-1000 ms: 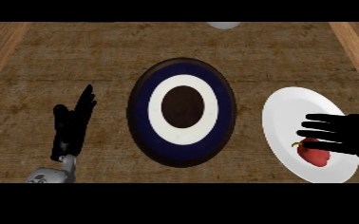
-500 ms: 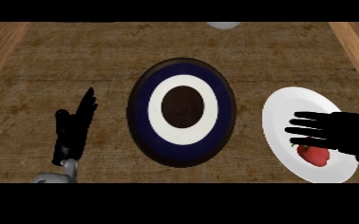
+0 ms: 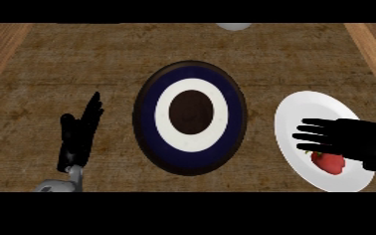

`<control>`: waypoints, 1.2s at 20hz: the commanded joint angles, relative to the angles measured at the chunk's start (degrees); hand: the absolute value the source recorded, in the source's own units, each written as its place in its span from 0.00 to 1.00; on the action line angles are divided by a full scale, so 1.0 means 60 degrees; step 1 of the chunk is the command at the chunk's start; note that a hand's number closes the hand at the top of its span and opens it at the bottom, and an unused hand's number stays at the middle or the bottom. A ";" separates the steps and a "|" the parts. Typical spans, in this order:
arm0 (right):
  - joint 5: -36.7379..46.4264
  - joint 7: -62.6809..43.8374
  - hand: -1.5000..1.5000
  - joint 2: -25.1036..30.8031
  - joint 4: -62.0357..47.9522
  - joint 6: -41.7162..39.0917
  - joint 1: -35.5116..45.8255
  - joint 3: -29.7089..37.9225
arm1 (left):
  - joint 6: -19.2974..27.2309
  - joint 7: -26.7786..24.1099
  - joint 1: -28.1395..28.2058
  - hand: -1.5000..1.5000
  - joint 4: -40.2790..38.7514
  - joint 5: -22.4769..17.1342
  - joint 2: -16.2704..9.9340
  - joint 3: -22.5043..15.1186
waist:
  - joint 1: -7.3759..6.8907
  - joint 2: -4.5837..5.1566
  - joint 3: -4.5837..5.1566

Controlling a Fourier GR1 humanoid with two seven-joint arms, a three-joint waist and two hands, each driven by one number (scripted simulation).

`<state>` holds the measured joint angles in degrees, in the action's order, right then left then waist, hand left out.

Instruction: Pick the bell pepper from the plate and place it in the plate

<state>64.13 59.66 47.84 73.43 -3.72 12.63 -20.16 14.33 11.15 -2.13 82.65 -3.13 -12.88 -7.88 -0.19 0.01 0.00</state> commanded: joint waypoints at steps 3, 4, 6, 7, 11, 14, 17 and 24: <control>0.0632 0.1018 0.00 -0.0539 -0.1205 -0.0024 0.0836 0.0270 | 0.0079 -0.0193 0.0122 0.50 -0.0022 0.0417 0.0338 -0.0007 | -0.0044 0.0008 -0.0001; 0.0867 0.0768 0.00 -0.0740 -0.1143 0.0631 0.0254 0.0133 | 0.0024 0.0178 0.0298 0.50 0.0413 0.0376 0.0095 0.0136 | -0.0028 0.0000 -0.0003; 0.0950 0.0936 1.00 -0.0609 -0.0874 0.0866 0.0464 0.0155 | -0.0068 0.0412 0.0266 0.50 0.0670 0.0316 0.0279 -0.0054 | -0.0027 -0.0001 -0.0003; 0.0920 0.1236 1.00 -0.0534 -0.1086 0.1220 0.0344 0.0141 | -0.0362 -0.0066 0.0177 0.50 0.0224 0.0209 -0.0035 0.0283 | -0.0019 0.0008 -0.0003; 0.0489 0.1520 1.00 -0.0650 -0.0853 0.1128 0.0659 0.0335 | -0.0029 -0.0015 0.0220 0.50 0.0355 0.0532 0.0307 0.0059 | -0.0020 0.0003 -0.0002; 0.0409 0.1229 1.00 -0.0596 -0.0150 0.1007 0.0181 0.0519 | -0.0235 -0.0082 0.0117 0.50 0.0028 0.0322 0.0201 0.0501 | 0.0056 -0.0012 0.0003; 0.0779 -0.2687 1.00 -0.3467 0.0704 -0.0396 0.0249 -0.0443 | -0.0187 0.0218 0.0135 0.50 0.0338 0.0344 0.0175 0.0320 | 0.0097 -0.0092 0.0028; 0.0871 -0.6508 1.00 -0.6831 0.0962 -0.0344 -0.0463 -0.0211 | -0.0071 0.0222 0.0294 0.50 0.0240 0.0328 0.0284 0.0334 | 0.0338 -0.0192 0.0032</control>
<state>69.96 32.91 20.14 78.30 -7.39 11.78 -20.70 13.74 12.26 -0.53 84.45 -0.92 -11.22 -6.28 1.62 -1.64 1.92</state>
